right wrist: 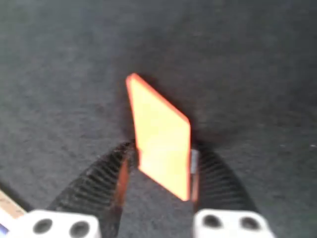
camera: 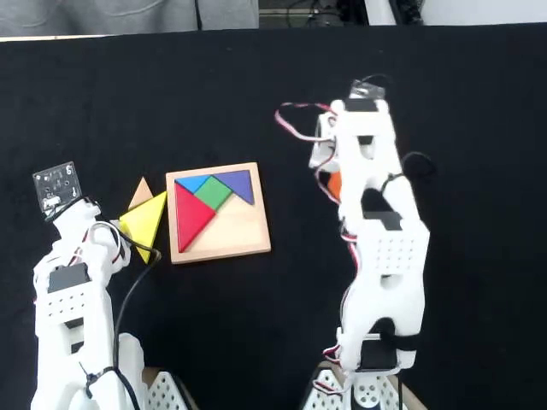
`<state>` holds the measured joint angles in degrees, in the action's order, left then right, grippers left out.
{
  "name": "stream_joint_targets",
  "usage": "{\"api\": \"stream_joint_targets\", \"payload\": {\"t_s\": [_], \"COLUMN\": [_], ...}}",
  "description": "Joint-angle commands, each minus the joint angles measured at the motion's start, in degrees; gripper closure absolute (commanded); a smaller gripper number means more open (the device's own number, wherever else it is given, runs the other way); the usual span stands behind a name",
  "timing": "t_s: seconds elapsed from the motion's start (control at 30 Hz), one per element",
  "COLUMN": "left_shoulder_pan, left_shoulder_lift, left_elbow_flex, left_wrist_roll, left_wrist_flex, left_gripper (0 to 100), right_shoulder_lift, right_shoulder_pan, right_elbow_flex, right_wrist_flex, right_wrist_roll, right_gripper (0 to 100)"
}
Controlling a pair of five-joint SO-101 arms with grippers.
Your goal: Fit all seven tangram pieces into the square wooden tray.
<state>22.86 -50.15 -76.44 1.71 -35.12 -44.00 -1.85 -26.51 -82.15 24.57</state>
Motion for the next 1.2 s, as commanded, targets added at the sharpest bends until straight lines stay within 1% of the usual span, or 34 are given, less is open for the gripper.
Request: {"api": "stream_joint_targets", "payload": {"t_s": [0.0,0.07,0.17,0.3,0.37,0.47,0.63,0.73,0.83,0.93,1.0,1.17], "left_shoulder_pan": [0.40,0.40,0.40,0.40,0.40,0.40,0.66,0.57,0.66,0.66,0.75,0.75], "left_shoulder_lift": [-1.23,-1.23,-1.23,-1.23,-1.23,-1.23,-1.23,-1.23,-1.23,-1.23,-1.23,-1.23], "left_elbow_flex": [0.13,0.13,0.13,0.13,0.13,0.13,0.13,0.13,0.13,0.13,0.13,0.04], "left_wrist_roll": [0.26,0.26,0.26,0.26,0.26,0.26,0.26,0.26,0.26,0.26,0.26,0.26], "left_wrist_flex": [1.05,1.05,1.05,1.05,1.05,1.05,1.05,1.05,1.05,1.05,1.05,1.05], "left_gripper": [80,80,80,80,80,80,80,80,80,80,80,80], "right_shoulder_lift": [-2.24,-2.86,-2.59,0.57,4.53,14.11,31.43,37.14,37.41,34.59,32.48,29.05], "right_shoulder_pan": [-0.18,-0.26,-0.53,-3.08,-5.45,-9.85,-16.09,-17.76,-19.16,-22.86,-24.97,-24.35], "right_elbow_flex": [-9.54,-12.44,-16.66,-23.87,-24.22,-19.21,-8.22,-1.80,4.62,12.18,17.36,26.59], "right_wrist_flex": [-5.01,-6.95,-10.46,-18.99,-19.16,-19.08,-18.64,-17.93,-17.23,-14.42,-10.64,2.64], "right_wrist_roll": [0.44,0.00,-5.19,-10.99,-15.56,-18.55,-18.81,-18.81,-19.43,-27.16,-29.98,-25.23], "right_gripper": [98.8,98.7,98.8,98.8,98.8,98.8,98.8,98.7,98.7,98.8,98.8,98.8]}}
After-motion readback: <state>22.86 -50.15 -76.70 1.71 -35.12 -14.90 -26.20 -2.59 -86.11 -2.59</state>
